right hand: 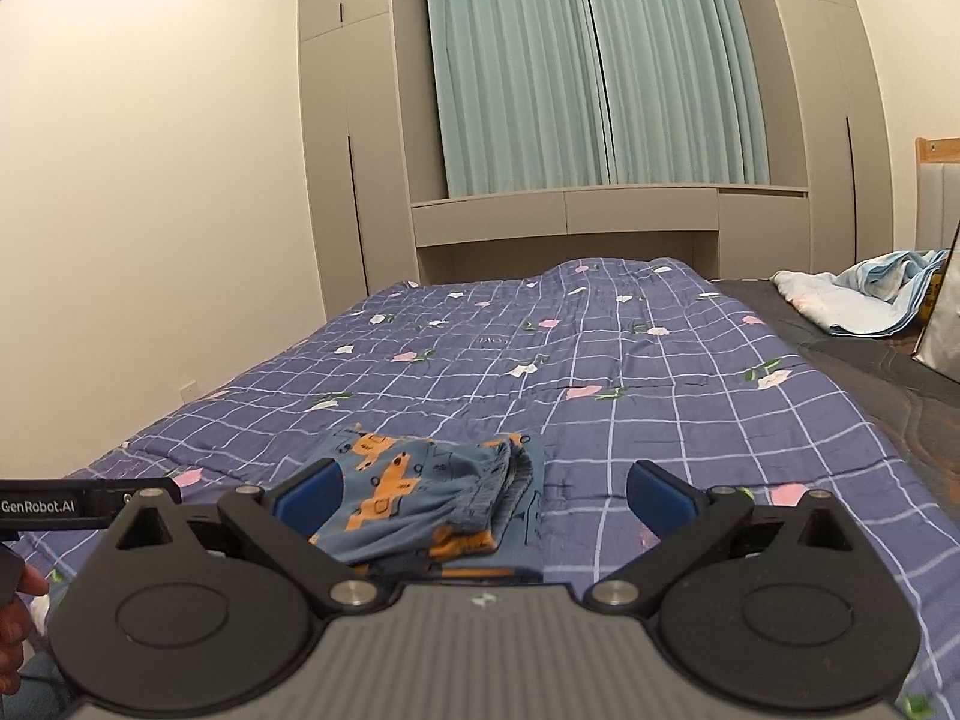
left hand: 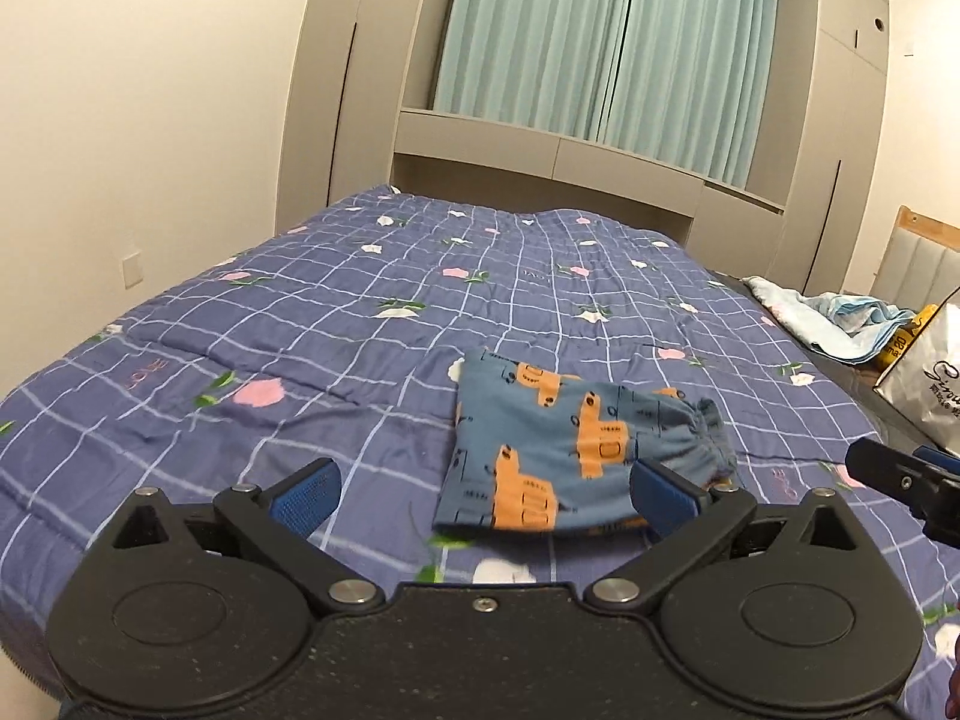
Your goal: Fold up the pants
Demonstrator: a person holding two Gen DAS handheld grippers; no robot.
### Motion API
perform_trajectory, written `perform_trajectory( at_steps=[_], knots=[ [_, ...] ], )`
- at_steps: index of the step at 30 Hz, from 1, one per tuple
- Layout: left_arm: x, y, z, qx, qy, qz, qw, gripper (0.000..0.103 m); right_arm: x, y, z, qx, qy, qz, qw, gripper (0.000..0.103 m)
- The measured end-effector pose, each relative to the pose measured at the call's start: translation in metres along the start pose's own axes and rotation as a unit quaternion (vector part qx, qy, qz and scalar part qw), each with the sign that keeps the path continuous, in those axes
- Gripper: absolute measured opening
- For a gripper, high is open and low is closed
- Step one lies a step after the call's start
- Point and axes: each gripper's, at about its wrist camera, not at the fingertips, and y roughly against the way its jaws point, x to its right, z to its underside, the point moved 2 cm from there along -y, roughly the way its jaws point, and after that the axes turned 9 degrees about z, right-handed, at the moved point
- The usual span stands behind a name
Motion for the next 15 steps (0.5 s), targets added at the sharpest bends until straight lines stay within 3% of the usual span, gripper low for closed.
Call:
perform_trajectory(
  at_steps=[15],
  knots=[
    [0.004, 0.040, 0.035, 0.008, -0.017, -0.008, 0.9998, 0.102, -0.009, 0.047, 0.029, 0.014, 0.011, 0.000, 1.000, 0.103]
  ],
)
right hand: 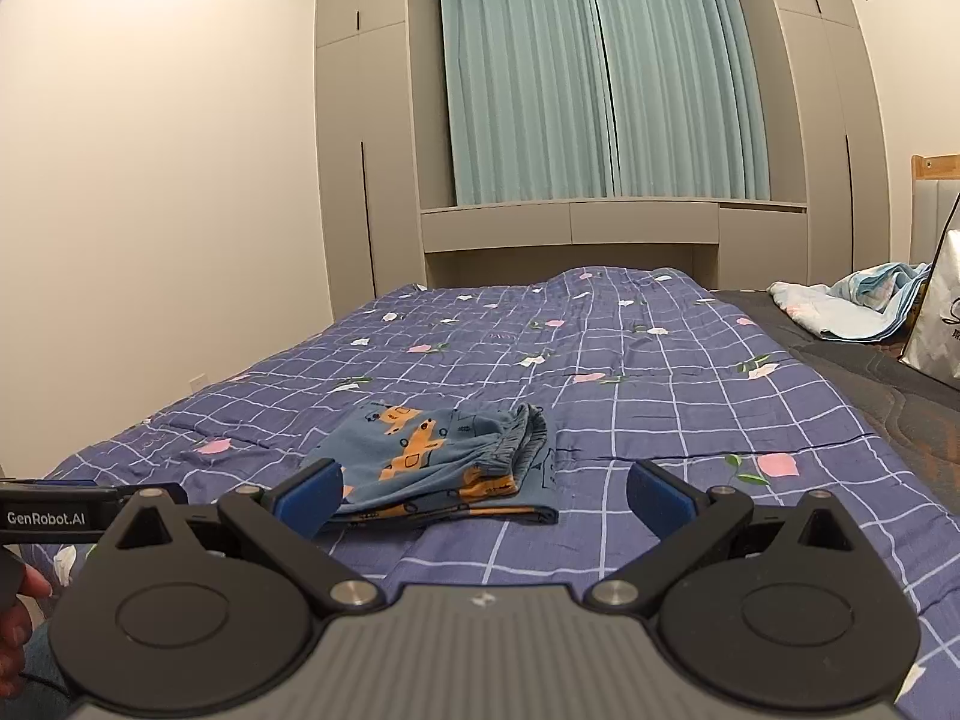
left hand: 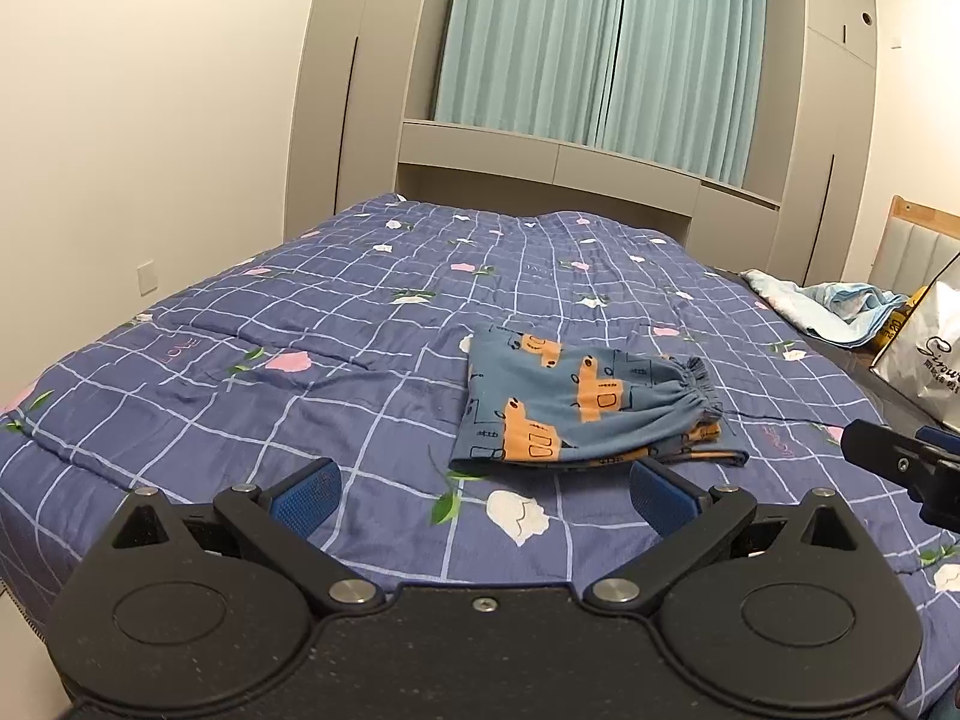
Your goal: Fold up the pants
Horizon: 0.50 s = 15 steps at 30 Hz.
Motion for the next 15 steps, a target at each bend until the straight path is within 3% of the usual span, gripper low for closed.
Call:
perform_trajectory(
  at_steps=[15],
  knots=[
    [0.0023, 0.0046, -0.0010, 0.004, -0.004, 0.002, 1.0000, 0.102, 0.0018, 0.0052, 0.0001, 0.005, 0.001, 0.001, 1.000, 0.103]
  ],
)
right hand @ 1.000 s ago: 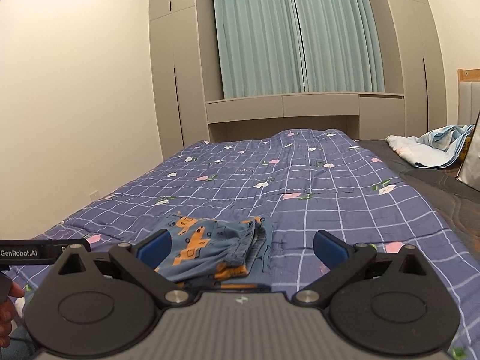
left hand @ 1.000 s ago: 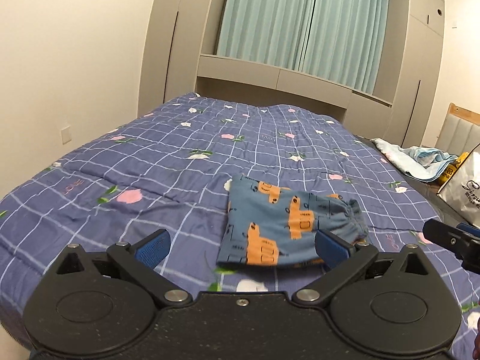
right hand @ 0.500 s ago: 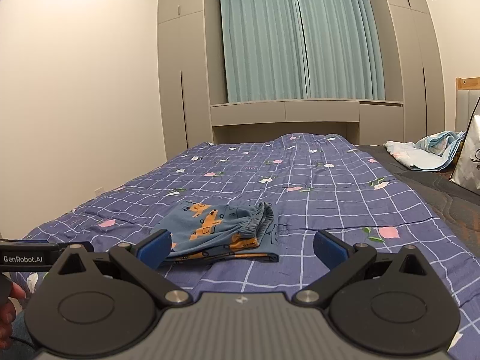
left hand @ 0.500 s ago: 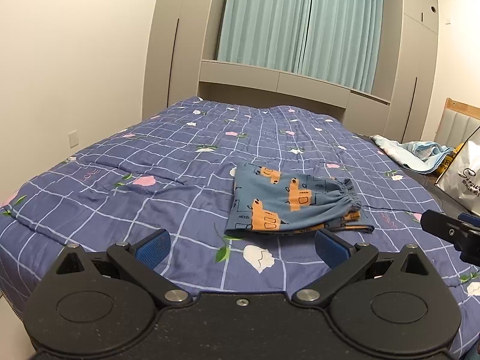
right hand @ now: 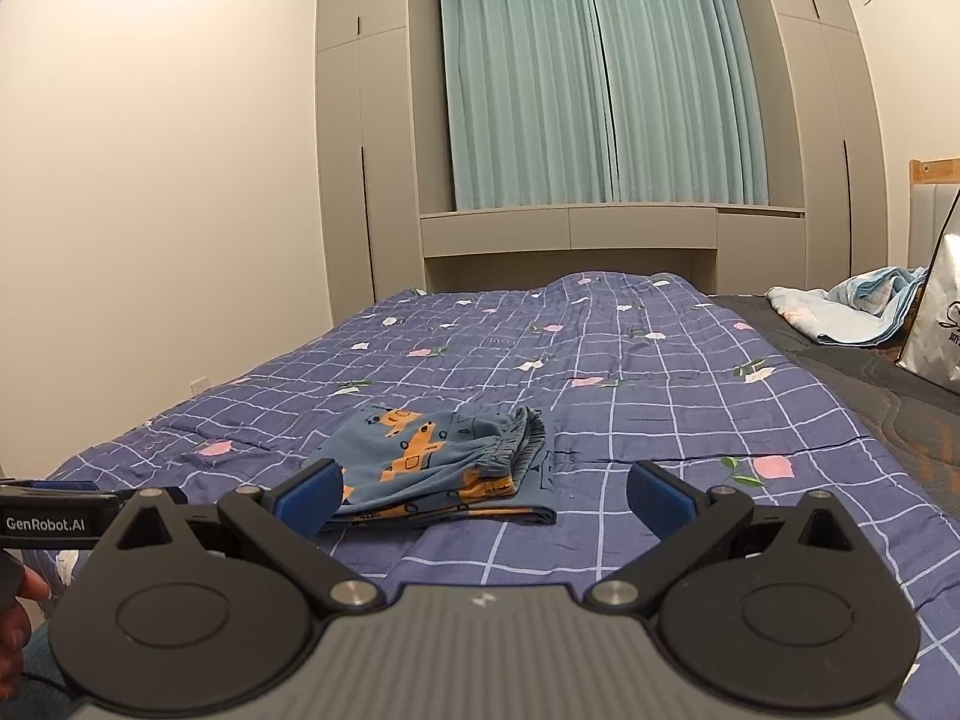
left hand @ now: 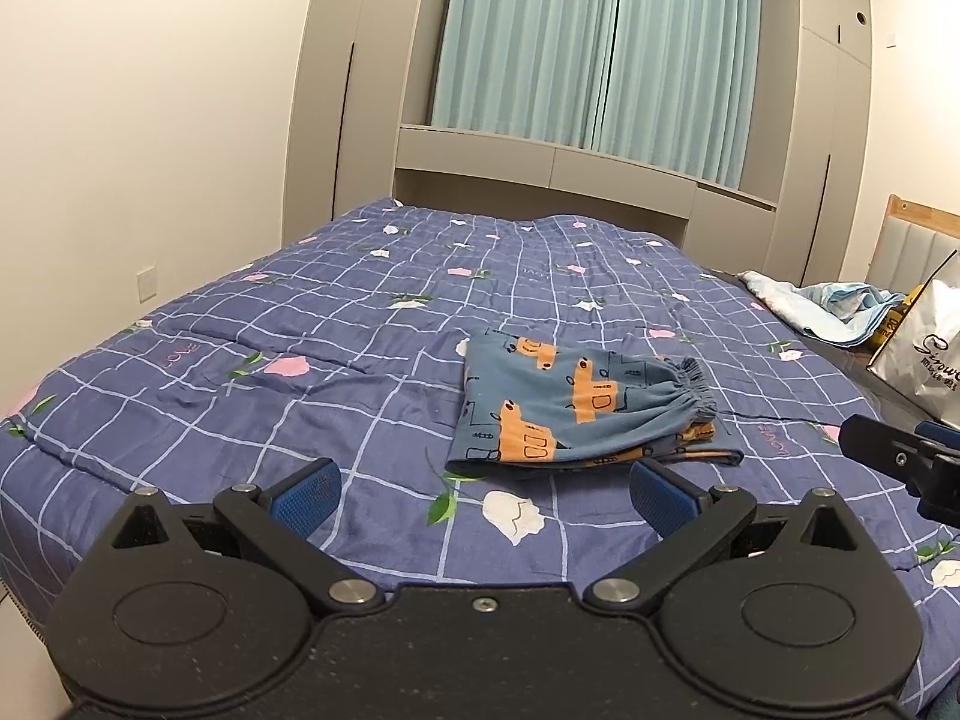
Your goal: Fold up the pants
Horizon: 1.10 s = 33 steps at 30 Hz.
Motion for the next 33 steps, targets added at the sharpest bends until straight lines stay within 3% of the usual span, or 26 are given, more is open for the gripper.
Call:
perform_trajectory(
  at_steps=[15, 21, 33],
  knots=[
    [0.001, -0.002, -0.002, -0.005, -0.003, -0.007, 1.0000, 0.102, -0.001, -0.001, 0.001, 0.000, 0.004, -0.002, 1.000, 0.103],
    [0.002, -0.007, 0.000, -0.013, -0.011, -0.032, 0.9993, 0.102, 0.000, -0.004, 0.002, -0.002, 0.007, -0.006, 1.000, 0.103],
    [0.002, -0.029, 0.002, -0.037, -0.012, -0.027, 0.9989, 0.102, -0.001, -0.020, 0.006, -0.015, 0.021, -0.018, 1.000, 0.103]
  ],
)
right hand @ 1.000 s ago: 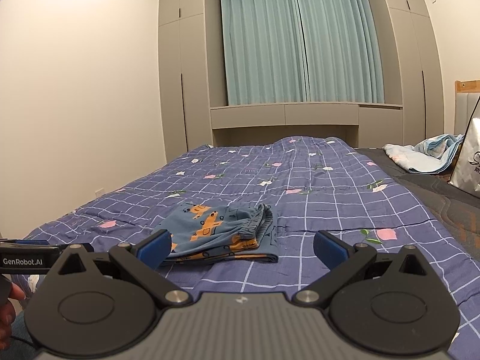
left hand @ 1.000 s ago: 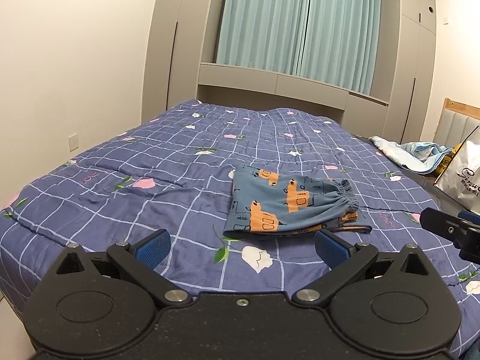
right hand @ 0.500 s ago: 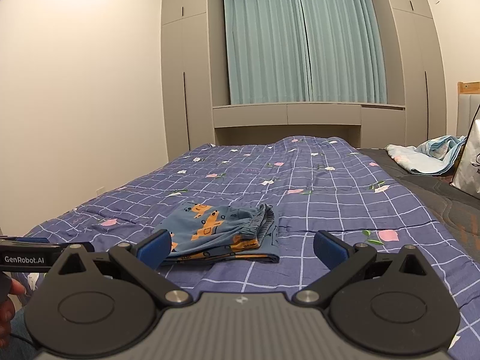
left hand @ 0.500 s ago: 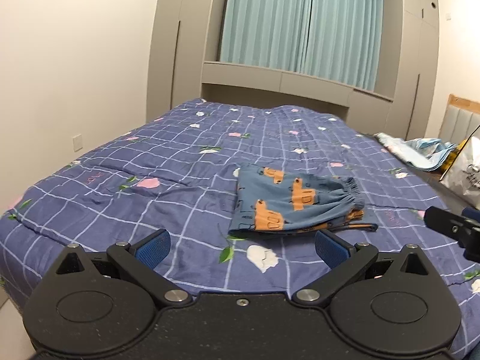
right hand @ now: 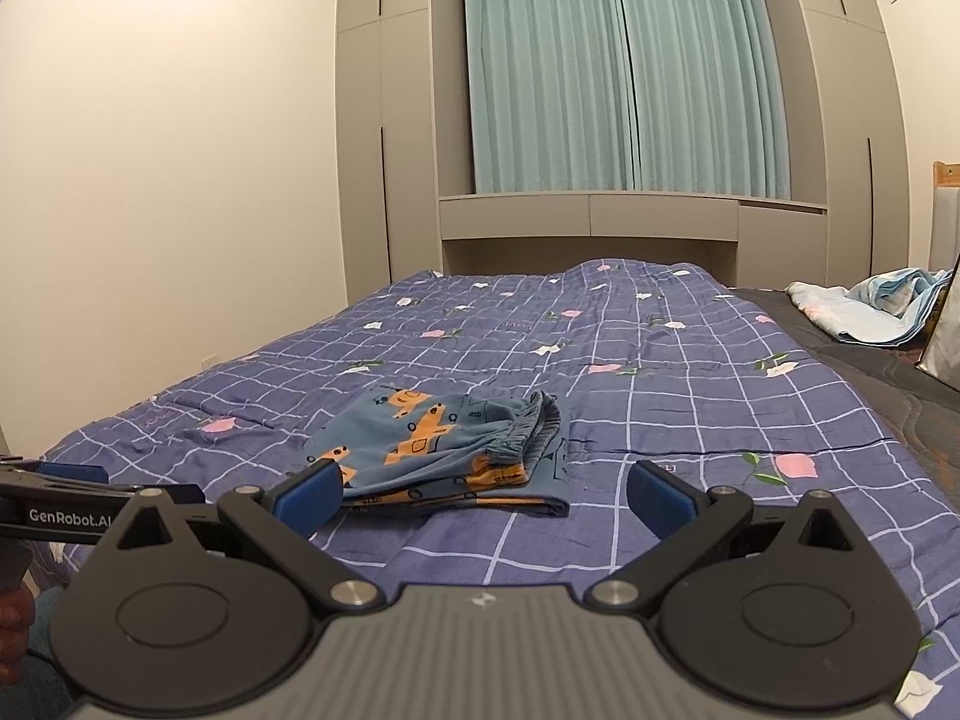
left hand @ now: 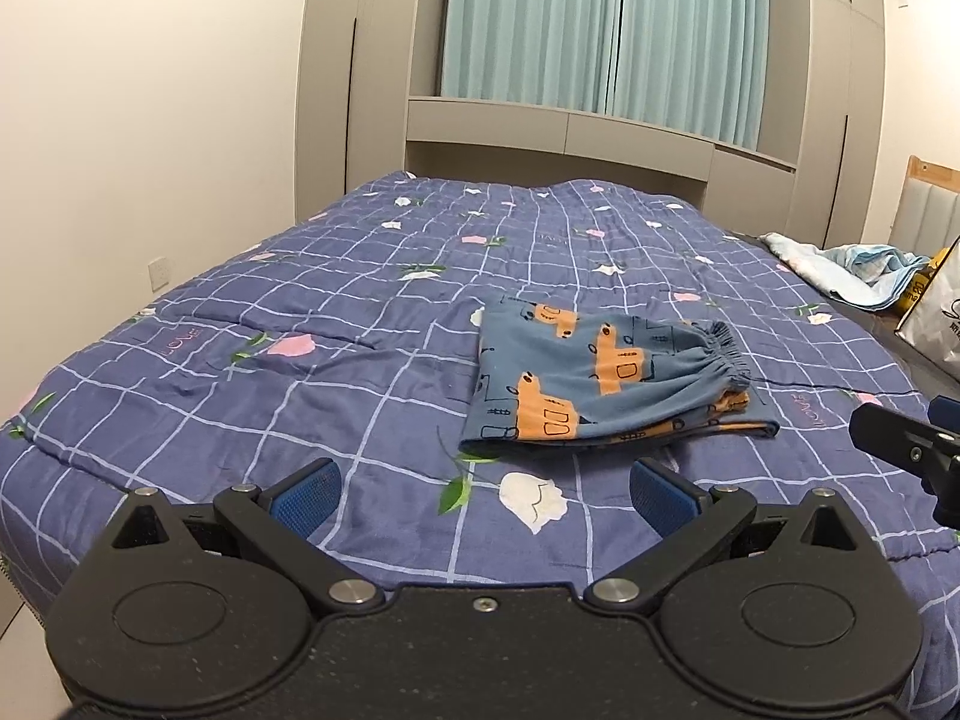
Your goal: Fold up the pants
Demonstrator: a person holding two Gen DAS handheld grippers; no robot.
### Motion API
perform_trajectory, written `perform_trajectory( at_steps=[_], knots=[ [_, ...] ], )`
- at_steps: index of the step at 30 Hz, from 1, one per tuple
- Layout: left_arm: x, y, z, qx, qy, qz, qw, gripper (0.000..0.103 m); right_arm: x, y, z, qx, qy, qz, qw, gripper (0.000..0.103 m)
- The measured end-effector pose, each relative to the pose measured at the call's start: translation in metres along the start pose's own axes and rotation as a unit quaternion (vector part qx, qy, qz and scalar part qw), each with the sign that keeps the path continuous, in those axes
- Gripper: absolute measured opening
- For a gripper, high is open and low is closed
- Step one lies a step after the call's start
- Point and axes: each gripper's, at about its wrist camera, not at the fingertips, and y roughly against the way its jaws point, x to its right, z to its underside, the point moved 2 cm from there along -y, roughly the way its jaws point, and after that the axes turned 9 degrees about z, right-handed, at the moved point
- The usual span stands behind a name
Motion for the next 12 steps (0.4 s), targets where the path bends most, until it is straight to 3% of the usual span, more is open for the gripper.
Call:
perform_trajectory(
  at_steps=[12],
  knots=[
    [-0.006, -0.023, -0.005, -0.022, 0.009, -0.011, 0.9997, 0.102, 0.011, -0.028, 0.005, -0.024, -0.007, 0.005, 1.000, 0.103]
  ],
)
